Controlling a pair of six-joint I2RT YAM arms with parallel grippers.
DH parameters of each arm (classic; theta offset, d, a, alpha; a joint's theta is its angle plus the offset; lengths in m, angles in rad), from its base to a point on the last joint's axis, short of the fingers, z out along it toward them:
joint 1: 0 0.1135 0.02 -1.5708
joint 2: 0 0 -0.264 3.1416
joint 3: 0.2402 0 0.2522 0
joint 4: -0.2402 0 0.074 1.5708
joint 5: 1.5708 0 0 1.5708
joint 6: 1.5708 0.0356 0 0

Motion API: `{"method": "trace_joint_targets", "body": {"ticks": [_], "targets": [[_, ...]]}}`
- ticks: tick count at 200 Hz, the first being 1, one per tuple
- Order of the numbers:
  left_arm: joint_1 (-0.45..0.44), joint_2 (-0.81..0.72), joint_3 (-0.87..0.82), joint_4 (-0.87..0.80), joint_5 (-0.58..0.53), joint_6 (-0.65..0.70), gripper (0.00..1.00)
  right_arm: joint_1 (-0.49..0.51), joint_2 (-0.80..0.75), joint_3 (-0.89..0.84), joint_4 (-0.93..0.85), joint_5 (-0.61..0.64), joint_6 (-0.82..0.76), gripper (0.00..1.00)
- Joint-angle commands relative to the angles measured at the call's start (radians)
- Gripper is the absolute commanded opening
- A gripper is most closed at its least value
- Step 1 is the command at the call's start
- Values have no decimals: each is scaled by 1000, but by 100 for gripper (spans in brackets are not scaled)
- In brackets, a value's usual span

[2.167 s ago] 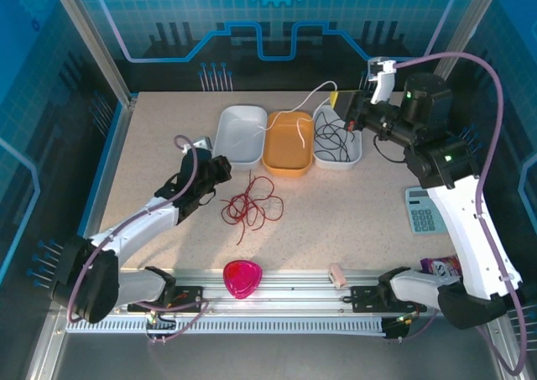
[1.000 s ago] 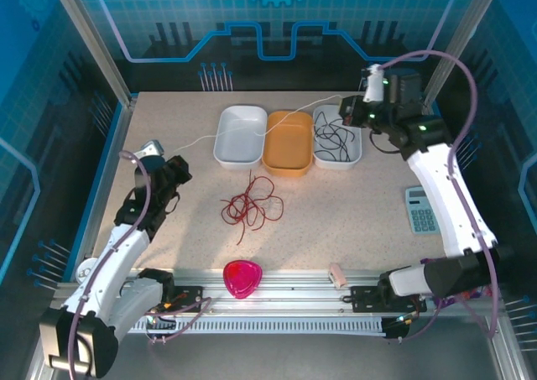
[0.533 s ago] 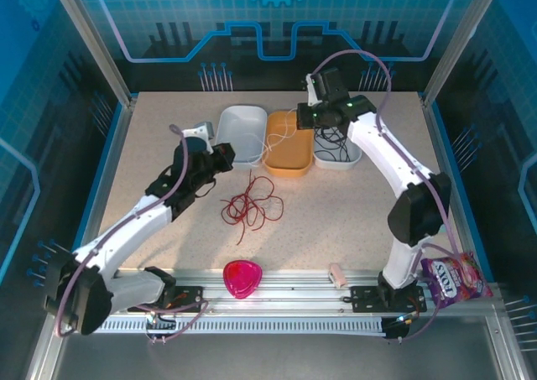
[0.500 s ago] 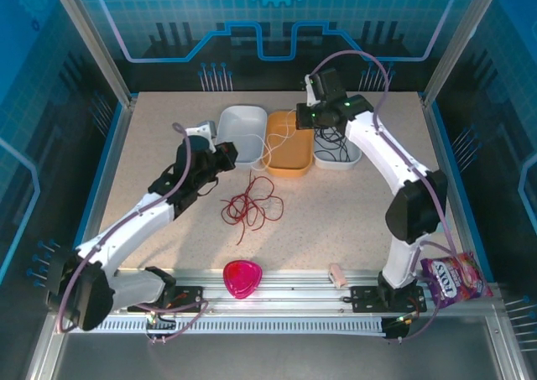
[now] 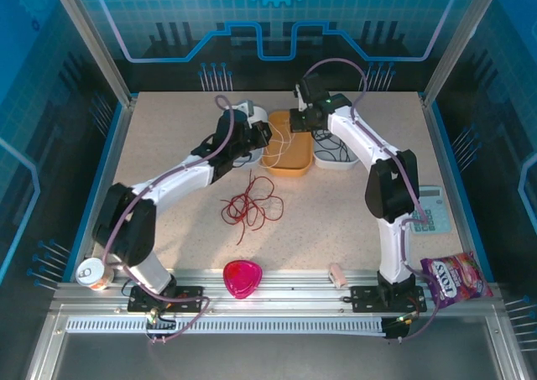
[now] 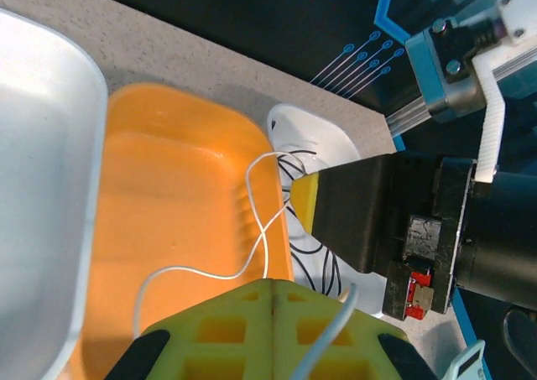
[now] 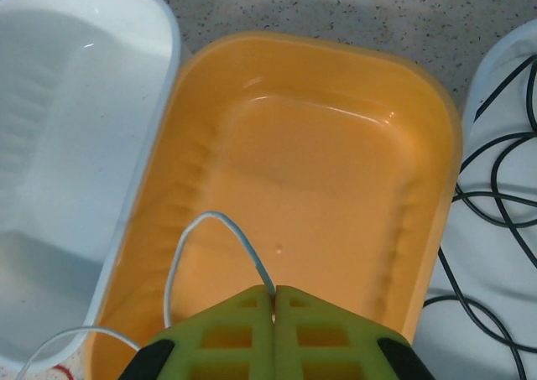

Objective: Untangle the cables

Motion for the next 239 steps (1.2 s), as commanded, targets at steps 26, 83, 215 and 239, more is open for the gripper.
{"method": "trace_joint_targets", "body": {"ticks": [26,83,215,239], "targets": [[-63,154,195,-15,48,-22,0,-57,88,90,-40,-101,-15,6],[-65,308,309,-63,7,-63,0,-89,112,99,-48,-136,-29,12],[-54,374,379,-125,-25,-34,70,-139,6,76,-96,-121,-59,58],[-49,344,415,-188,-36,8,87,-140,-70,13,-88,-88,-51,76]]}}
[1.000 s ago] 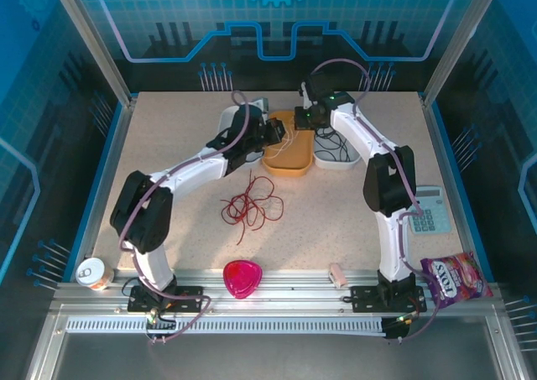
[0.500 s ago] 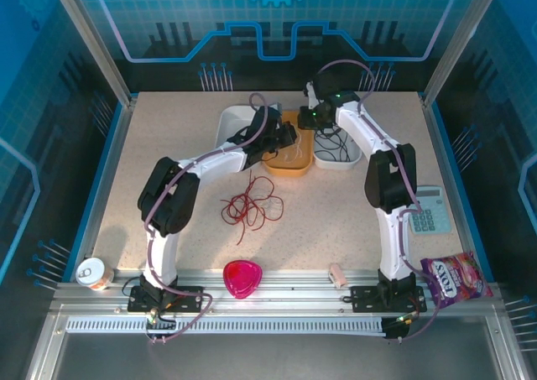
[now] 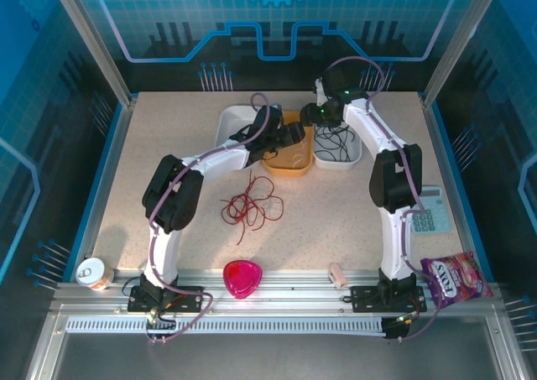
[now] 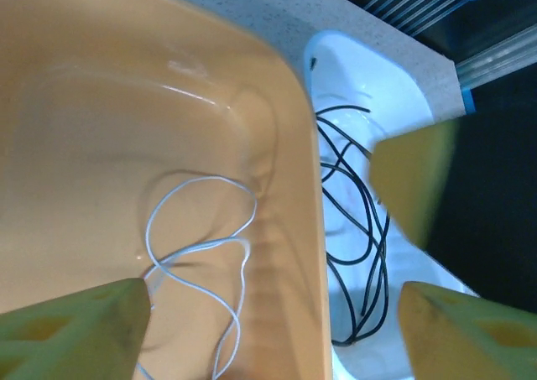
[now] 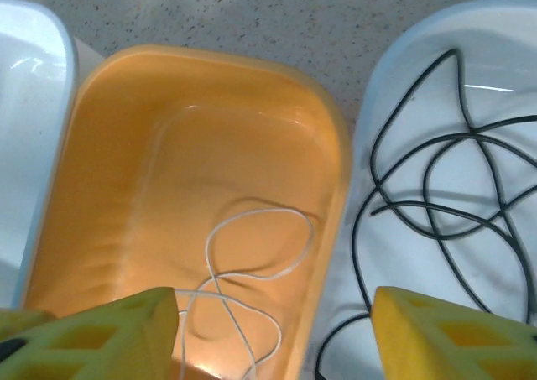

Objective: Untangle the cables

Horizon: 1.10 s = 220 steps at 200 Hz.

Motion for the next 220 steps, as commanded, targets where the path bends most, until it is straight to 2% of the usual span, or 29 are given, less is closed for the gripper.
{"method": "trace_joint_targets", "body": {"ticks": [1,5,9,11,23,54,92,116,133,153,184,220], "targets": [[8,-42,70,-50,-11,49,88,1,-126,-49,-27,29,2,77],[9,-50,73,-61,-17,53,89,0,-138,-61,-26,35,3,83],[12,-59,74,-70,-23,57,92,1,-151,-73,-25,39,5,97],[13,-64,73,-74,-25,57,92,1,-158,-78,-24,41,5,100],[21,-102,55,-88,-44,57,99,3,-197,-112,-23,63,12,100],[37,-241,-45,-123,-117,79,99,24,-328,-242,5,128,29,100],[44,-466,-250,-174,-236,76,99,122,-495,-427,37,199,31,100],[65,-607,-441,-154,-243,-1,99,195,-572,-533,50,154,47,89],[74,-695,-566,-144,-235,-47,99,272,-620,-618,84,172,52,86],[76,-784,-691,-147,-218,-90,99,357,-635,-678,85,204,75,76],[76,-878,-842,-178,-166,-171,99,486,-579,-706,78,238,102,62],[76,-948,-962,-198,-145,-254,99,565,-448,-665,16,239,116,54]]}}
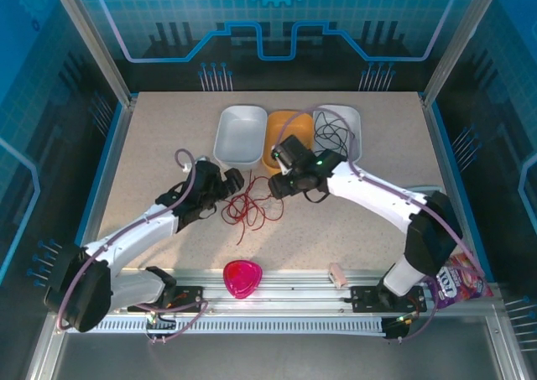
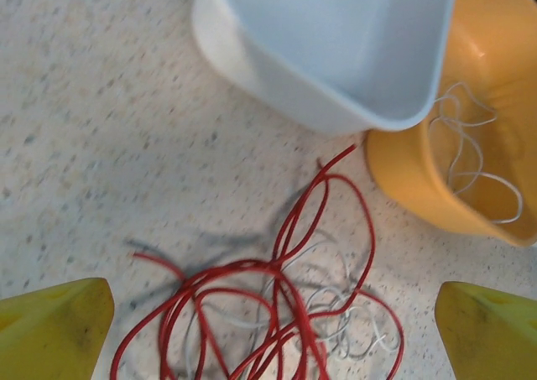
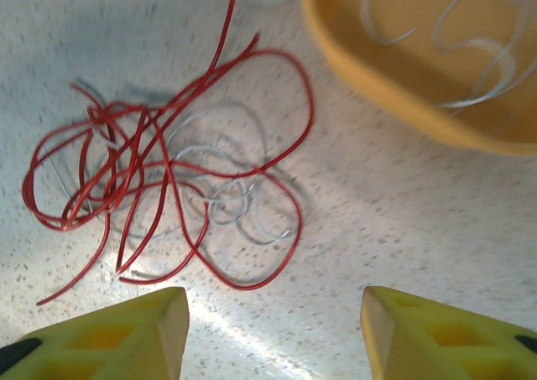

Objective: Untangle the cables

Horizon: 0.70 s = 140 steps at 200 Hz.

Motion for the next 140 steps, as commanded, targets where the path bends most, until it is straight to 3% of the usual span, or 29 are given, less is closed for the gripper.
{"method": "trace_joint_targets", "body": {"ticks": [1,31,140], "targets": [[0,-51,-58,-19,31,-86,99,30,89,30,-57,26,25,54],[-1,-73,-115,-16,43,-124,99,39,177,66,-85,20,22,39],[1,-31,-113,-28,26,-136,99,48,383,199,-107,-15,-23,24]]}}
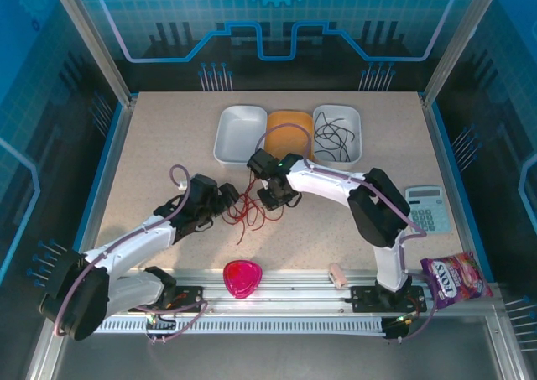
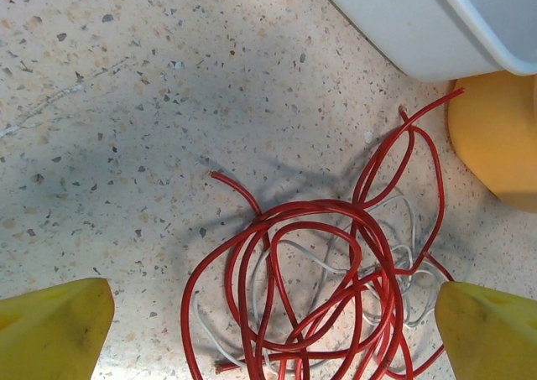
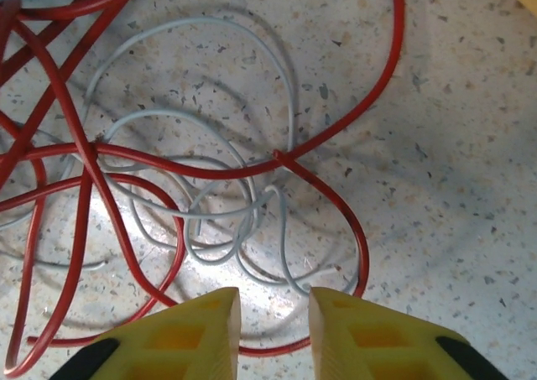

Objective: Untangle the cables

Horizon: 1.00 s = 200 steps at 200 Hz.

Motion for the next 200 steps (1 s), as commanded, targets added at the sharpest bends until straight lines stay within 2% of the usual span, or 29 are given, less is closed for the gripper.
{"method": "trace_joint_targets", "body": {"ticks": [1,78,200], "targets": [[0,8,2,-15,-8,-28,99,18,35,46,-37,-3,-20,24],[2,11,-13,-11,-9,-38,99,32,97,117,-90,93,-31,25],[1,23,-27,4,-11,-53,99,37,157,165,-103,141,-48,25]]}}
